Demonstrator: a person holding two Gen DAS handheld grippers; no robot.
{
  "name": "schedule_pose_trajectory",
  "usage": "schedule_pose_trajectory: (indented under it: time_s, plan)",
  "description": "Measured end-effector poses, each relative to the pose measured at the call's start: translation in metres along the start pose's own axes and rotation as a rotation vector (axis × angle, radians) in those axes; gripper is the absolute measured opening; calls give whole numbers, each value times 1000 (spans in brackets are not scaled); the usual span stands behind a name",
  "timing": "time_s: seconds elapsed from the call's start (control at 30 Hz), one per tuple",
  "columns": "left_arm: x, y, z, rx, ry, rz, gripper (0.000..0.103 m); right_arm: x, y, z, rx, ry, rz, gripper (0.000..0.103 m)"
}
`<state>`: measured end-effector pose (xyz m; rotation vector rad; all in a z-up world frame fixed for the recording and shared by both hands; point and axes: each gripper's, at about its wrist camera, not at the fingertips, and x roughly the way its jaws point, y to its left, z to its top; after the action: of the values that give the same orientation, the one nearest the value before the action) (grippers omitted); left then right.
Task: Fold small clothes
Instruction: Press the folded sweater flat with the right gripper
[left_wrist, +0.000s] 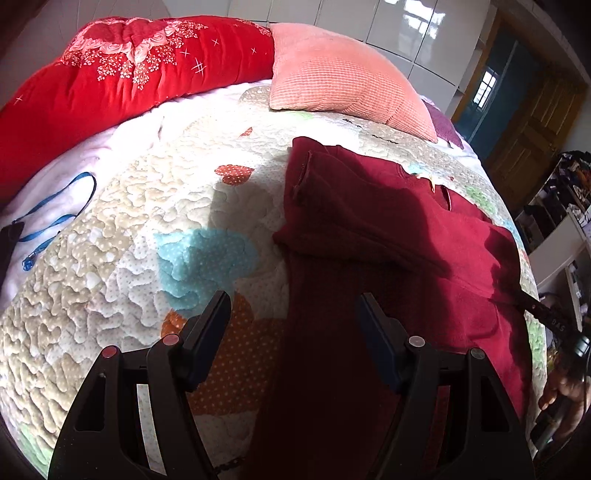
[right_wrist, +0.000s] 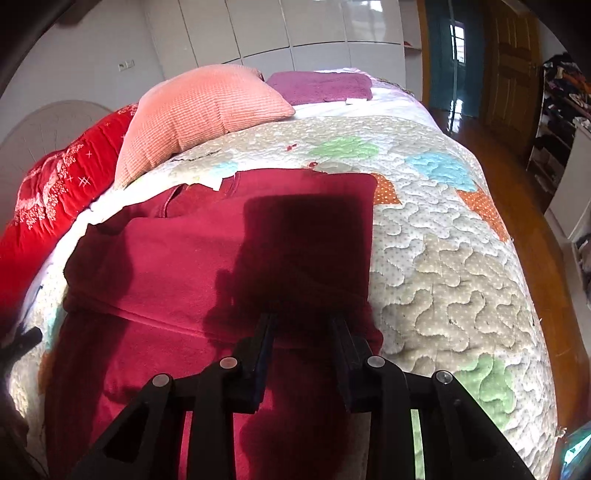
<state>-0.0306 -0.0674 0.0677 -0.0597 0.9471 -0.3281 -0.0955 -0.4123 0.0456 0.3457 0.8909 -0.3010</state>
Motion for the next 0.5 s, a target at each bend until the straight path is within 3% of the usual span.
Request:
schedule_pose_trajectory:
  time_s: [0.23,0.5]
  plan:
    - [-28,2,-35,23,11,1,71,-63,-10,-65,-41,46,96,48]
    - [-41,0,-73,66,66,4,71,-74,-23,-142,24,133,198,58]
